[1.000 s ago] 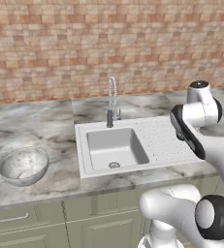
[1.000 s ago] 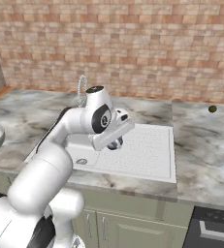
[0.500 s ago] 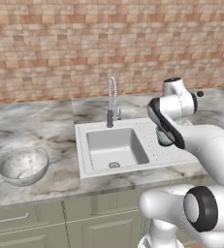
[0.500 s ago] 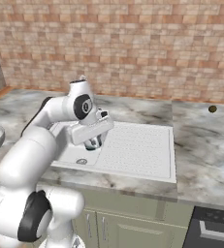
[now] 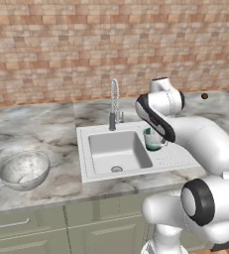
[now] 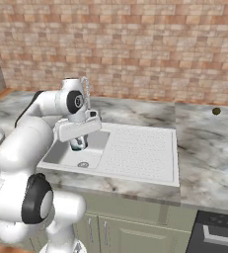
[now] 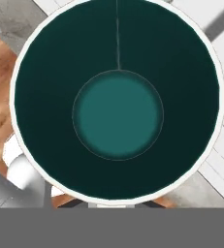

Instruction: Pick the mug and place it in the sink. Pick the bowl and place it in the open cabinet and then close the cabinet.

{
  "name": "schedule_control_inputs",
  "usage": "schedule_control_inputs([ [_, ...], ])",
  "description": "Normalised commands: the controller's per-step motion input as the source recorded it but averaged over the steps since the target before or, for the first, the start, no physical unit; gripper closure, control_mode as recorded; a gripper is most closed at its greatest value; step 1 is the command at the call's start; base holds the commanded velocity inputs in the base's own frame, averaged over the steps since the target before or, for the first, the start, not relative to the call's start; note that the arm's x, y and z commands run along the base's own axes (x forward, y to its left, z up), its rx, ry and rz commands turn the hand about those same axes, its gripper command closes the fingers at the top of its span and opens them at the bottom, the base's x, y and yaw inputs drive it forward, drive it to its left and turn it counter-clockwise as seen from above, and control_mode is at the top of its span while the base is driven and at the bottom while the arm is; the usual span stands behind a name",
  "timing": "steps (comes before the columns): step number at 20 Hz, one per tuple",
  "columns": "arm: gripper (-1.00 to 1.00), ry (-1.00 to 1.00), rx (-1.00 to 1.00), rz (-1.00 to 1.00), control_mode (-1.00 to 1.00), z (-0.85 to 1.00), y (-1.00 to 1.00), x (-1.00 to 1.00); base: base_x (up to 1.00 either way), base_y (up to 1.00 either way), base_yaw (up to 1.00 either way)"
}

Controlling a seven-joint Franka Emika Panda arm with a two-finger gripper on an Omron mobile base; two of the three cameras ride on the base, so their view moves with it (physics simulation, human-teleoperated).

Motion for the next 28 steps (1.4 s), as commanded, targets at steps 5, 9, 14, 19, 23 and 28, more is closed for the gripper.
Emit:
schedule_control_inputs([
  [5,1.0,0.0,0.03,0.0,-1.0,-0.06,0.43,0.1,0.0,0.0,0.0],
  [9,1.0,0.0,0.03,0.0,-1.0,-0.14,0.31,0.13,0.0,0.0,0.0],
  [14,1.0,0.0,0.0,0.0,-1.0,-0.07,0.19,0.17,0.0,0.0,0.0],
  [19,1.0,-0.03,0.0,0.0,-1.0,-0.05,0.0,0.01,0.0,0.0,0.0],
  [23,1.0,-0.01,0.0,0.0,-1.0,-0.22,0.0,0.01,0.0,0.0,0.0],
  [28,1.0,-0.02,0.06,0.0,-1.0,-0.42,0.0,0.0,0.0,0.0,0.0],
])
